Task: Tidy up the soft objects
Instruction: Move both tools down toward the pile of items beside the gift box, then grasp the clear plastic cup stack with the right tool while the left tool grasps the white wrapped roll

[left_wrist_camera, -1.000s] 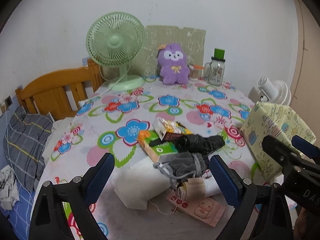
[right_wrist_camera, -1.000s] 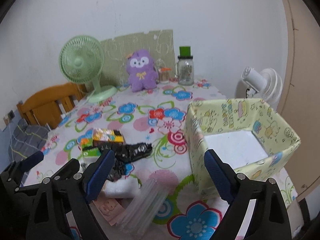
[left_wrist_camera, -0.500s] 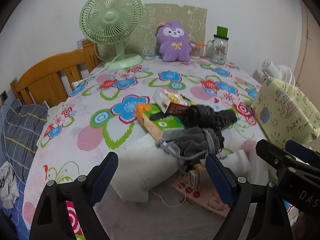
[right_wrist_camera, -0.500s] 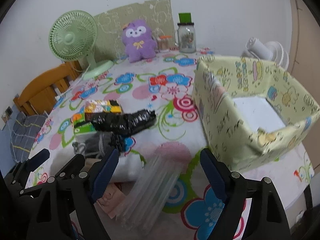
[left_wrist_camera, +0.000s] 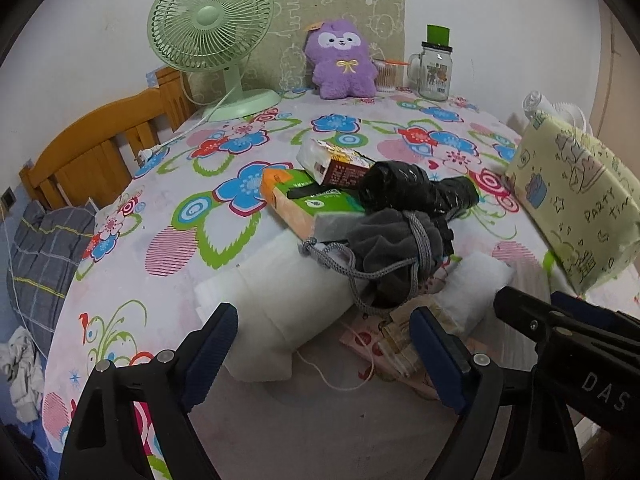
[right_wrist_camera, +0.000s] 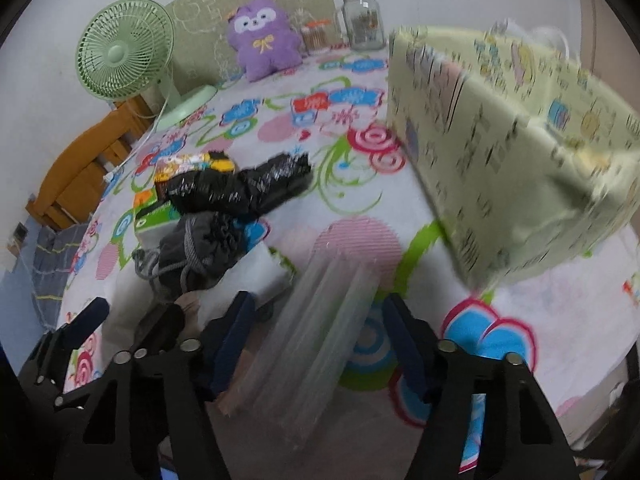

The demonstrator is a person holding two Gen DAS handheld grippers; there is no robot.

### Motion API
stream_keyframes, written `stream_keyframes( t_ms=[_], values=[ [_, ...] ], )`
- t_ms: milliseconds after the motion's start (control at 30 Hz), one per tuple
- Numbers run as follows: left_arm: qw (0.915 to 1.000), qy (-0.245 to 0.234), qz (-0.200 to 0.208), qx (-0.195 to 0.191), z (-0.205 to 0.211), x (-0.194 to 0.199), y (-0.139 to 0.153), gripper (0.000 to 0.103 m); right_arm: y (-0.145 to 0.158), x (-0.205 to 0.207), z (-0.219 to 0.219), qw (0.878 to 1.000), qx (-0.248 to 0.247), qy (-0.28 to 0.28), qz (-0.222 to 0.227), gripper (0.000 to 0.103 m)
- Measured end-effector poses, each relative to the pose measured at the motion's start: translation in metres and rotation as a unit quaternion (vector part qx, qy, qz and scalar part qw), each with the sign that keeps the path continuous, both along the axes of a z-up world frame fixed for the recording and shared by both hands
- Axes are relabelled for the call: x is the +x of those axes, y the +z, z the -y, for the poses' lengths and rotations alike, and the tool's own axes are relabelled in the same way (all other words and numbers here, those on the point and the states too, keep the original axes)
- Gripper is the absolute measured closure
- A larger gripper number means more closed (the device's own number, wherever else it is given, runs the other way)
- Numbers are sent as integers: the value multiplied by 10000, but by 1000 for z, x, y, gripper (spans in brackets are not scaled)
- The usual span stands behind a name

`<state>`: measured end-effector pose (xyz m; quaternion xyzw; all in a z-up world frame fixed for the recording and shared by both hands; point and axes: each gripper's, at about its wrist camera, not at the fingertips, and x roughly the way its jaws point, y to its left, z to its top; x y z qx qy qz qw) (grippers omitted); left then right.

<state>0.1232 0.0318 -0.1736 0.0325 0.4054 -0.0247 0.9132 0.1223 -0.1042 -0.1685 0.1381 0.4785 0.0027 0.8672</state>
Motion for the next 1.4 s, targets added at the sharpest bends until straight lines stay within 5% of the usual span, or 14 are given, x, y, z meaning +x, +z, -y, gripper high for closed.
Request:
stream_keyframes(
  t_ms=[300, 867, 1067, 1400],
  values=[
    [9997, -90, 20, 216, 9, -6, -1, 14, 7, -6, -9, 9995, -91, 240, 180, 75],
    [9990, -427, 107, 82, 25, -13, 10, 14, 22, -8, 9, 9975, -474, 292, 426, 80],
    [9975, -705, -53, 49, 38, -7, 4, 23, 18, -4, 10, 9978, -444, 345, 357, 80],
    [9950, -940, -322, 119, 52, 1, -6, 66, 10, 2, 9, 9981, -409, 396, 246, 80]
  ],
)
